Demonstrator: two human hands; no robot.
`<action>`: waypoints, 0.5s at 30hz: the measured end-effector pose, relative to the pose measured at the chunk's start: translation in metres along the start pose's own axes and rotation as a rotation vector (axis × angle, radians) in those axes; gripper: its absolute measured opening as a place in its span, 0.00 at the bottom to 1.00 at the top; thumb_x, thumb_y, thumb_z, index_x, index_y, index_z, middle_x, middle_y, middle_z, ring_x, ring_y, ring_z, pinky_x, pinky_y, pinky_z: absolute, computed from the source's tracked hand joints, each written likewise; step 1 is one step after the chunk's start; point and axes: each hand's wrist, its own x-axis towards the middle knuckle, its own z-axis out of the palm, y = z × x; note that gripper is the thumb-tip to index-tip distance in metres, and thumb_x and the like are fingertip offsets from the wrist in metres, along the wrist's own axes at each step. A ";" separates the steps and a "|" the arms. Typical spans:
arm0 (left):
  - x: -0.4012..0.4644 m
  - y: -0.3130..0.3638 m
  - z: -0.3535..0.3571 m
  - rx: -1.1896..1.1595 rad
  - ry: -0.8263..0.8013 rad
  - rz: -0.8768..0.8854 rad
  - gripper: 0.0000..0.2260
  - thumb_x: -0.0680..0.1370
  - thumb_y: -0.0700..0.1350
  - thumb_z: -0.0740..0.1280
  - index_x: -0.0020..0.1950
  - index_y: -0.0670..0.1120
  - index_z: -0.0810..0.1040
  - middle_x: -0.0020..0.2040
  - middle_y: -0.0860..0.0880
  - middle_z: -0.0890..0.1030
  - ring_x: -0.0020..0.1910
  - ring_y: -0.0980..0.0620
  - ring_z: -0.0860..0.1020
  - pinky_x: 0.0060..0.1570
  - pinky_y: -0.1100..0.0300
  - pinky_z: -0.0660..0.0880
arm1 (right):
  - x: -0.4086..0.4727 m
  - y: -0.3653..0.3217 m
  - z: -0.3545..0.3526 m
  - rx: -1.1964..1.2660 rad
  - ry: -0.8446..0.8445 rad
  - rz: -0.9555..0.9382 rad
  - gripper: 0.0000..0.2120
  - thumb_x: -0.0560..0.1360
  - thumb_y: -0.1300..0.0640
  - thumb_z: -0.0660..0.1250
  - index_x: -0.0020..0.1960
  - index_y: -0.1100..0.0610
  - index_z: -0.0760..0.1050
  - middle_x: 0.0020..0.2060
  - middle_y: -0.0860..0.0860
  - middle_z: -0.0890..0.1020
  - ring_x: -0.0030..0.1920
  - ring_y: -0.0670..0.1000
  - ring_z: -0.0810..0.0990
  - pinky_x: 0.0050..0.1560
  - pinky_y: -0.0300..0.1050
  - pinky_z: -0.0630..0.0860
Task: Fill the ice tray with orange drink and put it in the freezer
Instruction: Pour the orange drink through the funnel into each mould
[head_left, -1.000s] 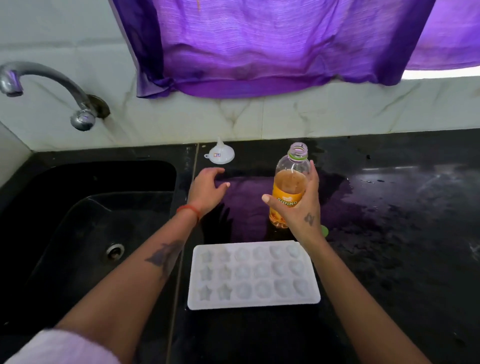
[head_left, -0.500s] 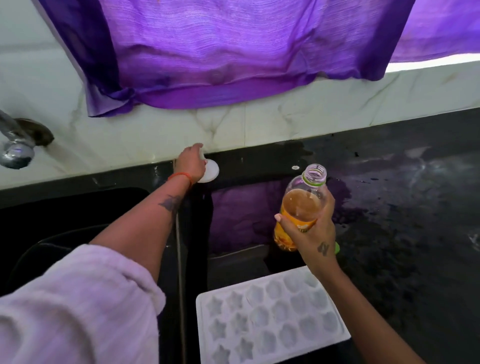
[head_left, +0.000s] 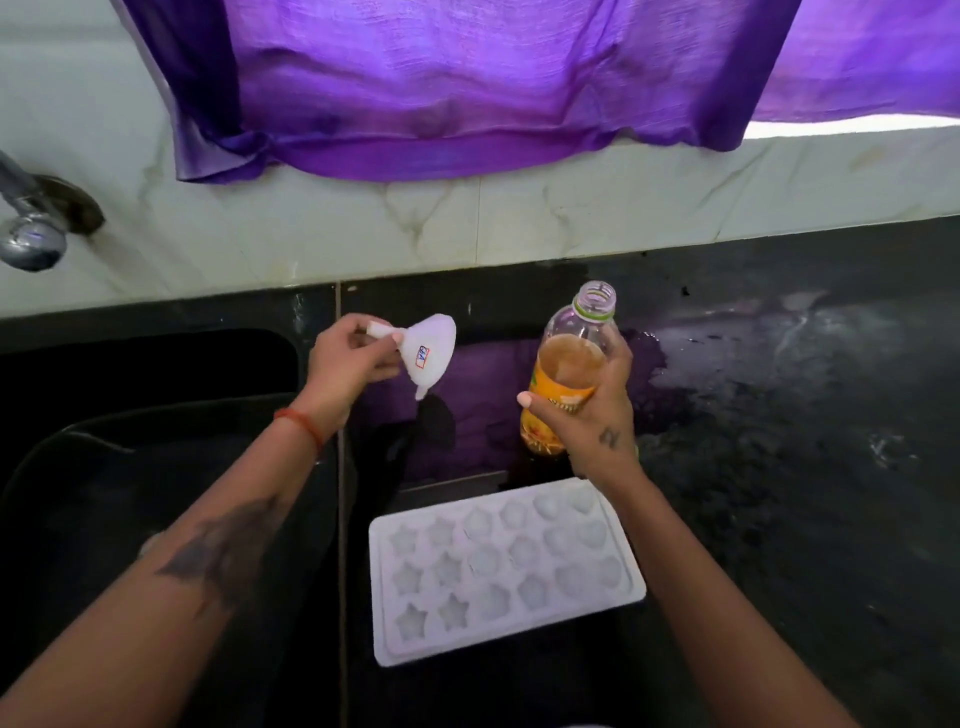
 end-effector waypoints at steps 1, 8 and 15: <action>-0.022 -0.001 -0.002 -0.086 -0.010 -0.053 0.03 0.75 0.40 0.69 0.44 0.45 0.76 0.43 0.42 0.83 0.40 0.49 0.84 0.40 0.57 0.82 | -0.006 0.001 -0.003 -0.004 0.004 0.031 0.48 0.61 0.49 0.79 0.71 0.46 0.52 0.65 0.49 0.68 0.63 0.48 0.71 0.57 0.40 0.73; -0.128 -0.011 -0.007 -0.431 -0.058 -0.463 0.08 0.73 0.46 0.69 0.41 0.41 0.81 0.31 0.46 0.82 0.32 0.51 0.83 0.32 0.61 0.80 | -0.079 -0.006 0.000 0.075 0.137 0.045 0.16 0.70 0.56 0.72 0.55 0.49 0.71 0.49 0.51 0.77 0.44 0.45 0.79 0.43 0.42 0.79; -0.160 -0.015 -0.003 -0.423 -0.130 -0.601 0.18 0.67 0.47 0.71 0.52 0.37 0.81 0.39 0.43 0.84 0.35 0.51 0.84 0.33 0.61 0.81 | -0.080 -0.023 0.035 0.022 -0.453 0.025 0.13 0.73 0.55 0.68 0.57 0.52 0.74 0.47 0.41 0.78 0.45 0.41 0.78 0.40 0.26 0.72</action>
